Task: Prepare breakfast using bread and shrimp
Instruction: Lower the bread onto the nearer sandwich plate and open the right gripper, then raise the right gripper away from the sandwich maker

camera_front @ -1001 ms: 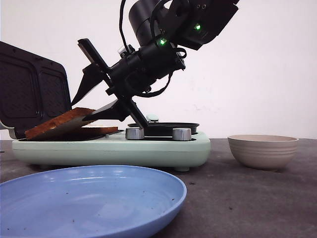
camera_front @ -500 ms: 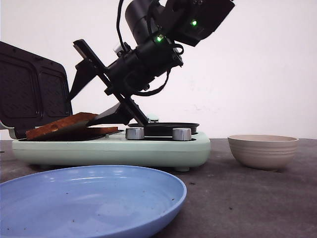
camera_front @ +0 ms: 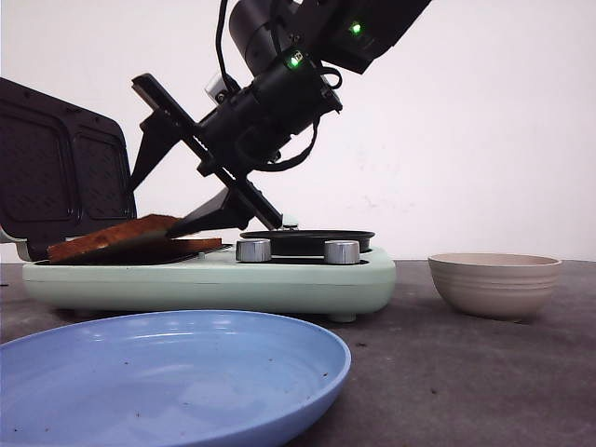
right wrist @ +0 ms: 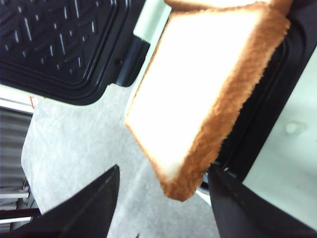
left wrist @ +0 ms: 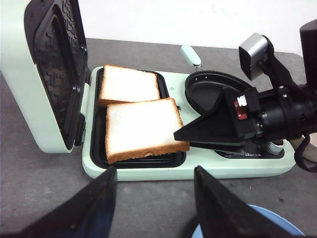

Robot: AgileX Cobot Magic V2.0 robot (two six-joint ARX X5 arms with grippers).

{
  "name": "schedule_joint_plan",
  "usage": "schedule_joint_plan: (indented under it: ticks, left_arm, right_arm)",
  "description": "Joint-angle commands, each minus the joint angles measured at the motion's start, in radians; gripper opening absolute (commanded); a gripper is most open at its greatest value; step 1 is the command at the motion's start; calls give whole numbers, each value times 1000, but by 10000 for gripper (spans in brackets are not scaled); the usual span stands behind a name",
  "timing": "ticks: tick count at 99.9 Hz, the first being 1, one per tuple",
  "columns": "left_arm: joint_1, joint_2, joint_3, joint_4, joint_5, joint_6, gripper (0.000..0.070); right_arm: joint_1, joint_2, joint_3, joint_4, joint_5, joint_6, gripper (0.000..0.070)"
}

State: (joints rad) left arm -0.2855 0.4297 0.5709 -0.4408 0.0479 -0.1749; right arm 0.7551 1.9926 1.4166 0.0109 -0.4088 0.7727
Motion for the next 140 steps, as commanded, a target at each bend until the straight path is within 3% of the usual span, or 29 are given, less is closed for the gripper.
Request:
schedule_joint_plan:
  ticks: [1,68,114,140]
  left_arm:
    - [-3,0,2,10,-4,9,231]
    - [-3,0,2,10,-4,10,231]
    - [-3,0,2,10,-23,29,231]
    - [-3,0,2,11,-26,28,231]
  right_arm:
    - [18,27,26,2,16,-29,348]
    - [19,5,161,-199,66,-196,348]
    - [-60,-204,161,-399,268,-526,347]
    - [-117,-322,159,-478,340,-603,347]
